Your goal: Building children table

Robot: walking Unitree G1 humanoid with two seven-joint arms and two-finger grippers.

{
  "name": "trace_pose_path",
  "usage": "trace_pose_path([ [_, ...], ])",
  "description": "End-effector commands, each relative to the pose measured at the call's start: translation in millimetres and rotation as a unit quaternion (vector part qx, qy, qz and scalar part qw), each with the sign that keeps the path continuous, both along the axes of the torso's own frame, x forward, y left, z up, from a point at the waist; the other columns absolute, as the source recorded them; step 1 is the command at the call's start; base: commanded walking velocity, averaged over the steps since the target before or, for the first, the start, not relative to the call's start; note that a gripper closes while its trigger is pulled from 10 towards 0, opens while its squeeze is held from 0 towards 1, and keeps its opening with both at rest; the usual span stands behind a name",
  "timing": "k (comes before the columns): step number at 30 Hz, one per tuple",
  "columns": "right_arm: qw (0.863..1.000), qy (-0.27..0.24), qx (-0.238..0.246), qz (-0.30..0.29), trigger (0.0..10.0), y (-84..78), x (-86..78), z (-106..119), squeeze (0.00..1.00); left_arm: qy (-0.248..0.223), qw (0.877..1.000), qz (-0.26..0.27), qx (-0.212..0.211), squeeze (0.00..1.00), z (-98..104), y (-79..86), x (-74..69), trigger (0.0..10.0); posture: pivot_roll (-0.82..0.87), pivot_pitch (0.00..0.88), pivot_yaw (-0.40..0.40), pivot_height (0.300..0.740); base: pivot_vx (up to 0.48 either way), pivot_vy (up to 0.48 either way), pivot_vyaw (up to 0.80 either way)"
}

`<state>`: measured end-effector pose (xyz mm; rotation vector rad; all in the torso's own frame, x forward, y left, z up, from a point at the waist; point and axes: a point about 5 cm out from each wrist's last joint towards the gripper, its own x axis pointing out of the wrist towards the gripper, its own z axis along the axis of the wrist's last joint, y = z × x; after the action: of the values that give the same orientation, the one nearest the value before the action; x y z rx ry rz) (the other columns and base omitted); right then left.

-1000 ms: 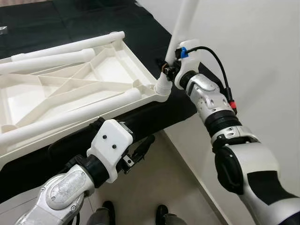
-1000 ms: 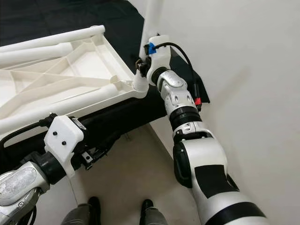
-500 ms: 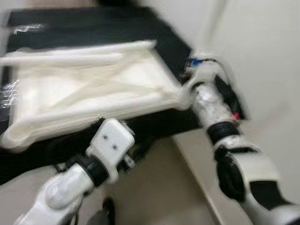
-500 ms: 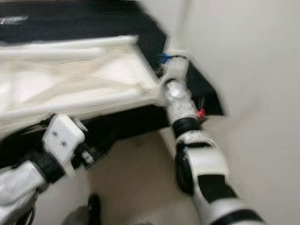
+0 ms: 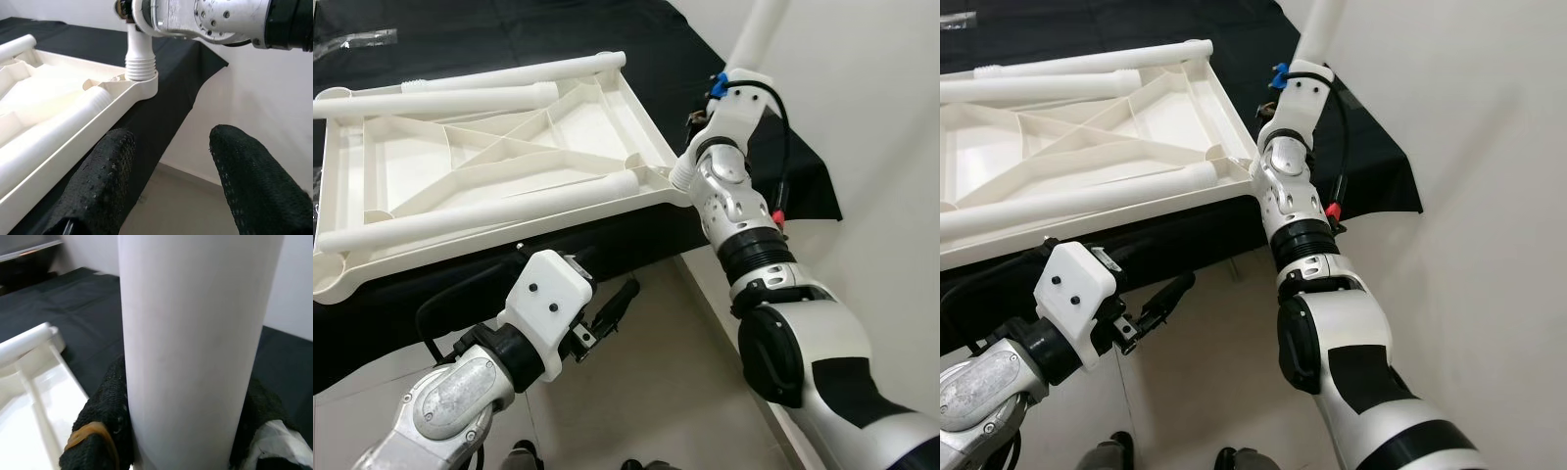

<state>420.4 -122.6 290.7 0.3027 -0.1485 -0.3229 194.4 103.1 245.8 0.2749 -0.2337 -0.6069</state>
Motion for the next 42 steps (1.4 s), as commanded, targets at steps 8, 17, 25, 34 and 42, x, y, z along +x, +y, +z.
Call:
trace_pose_path([
  [8,0.993,0.113,0.013,-0.036,0.0,2.6,-6.4,-67.6,0.0,0.005,1.0,0.005,0.005,0.0,-4.1,-0.1,2.7,10.0,0.09,0.319,-0.125,0.74,0.0,0.0,0.0],
  [17,0.961,-0.184,-0.031,0.206,0.0,31.7,-9.9,35.1,0.0,0.003,0.998,0.057,-0.006,0.0,-2.0,10.4,20.2,10.0,0.09,0.276,-0.121,0.74,0.0,0.0,0.0],
  [25,0.909,-0.27,-0.051,0.312,0.0,31.8,-22.4,69.6,0.0,-0.012,0.998,0.062,-0.001,0.0,2.1,13.9,32.3,10.0,0.08,0.247,-0.109,0.74,0.0,0.0,0.0],
  [34,0.783,-0.254,-0.089,0.561,0.0,22.2,-36.0,48.6,0.0,0.039,0.996,0.014,-0.081,0.0,11.3,12.9,46.7,10.0,0.08,0.195,-0.1,0.74,0.0,0.0,0.0],
  [42,0.737,-0.244,-0.086,0.624,0.0,24.0,-42.9,41.0,0.0,0.049,0.998,0.028,-0.003,1.0,10.3,24.9,79.5,10.0,0.09,0.165,-0.085,0.74,0.0,0.0,0.0],
])
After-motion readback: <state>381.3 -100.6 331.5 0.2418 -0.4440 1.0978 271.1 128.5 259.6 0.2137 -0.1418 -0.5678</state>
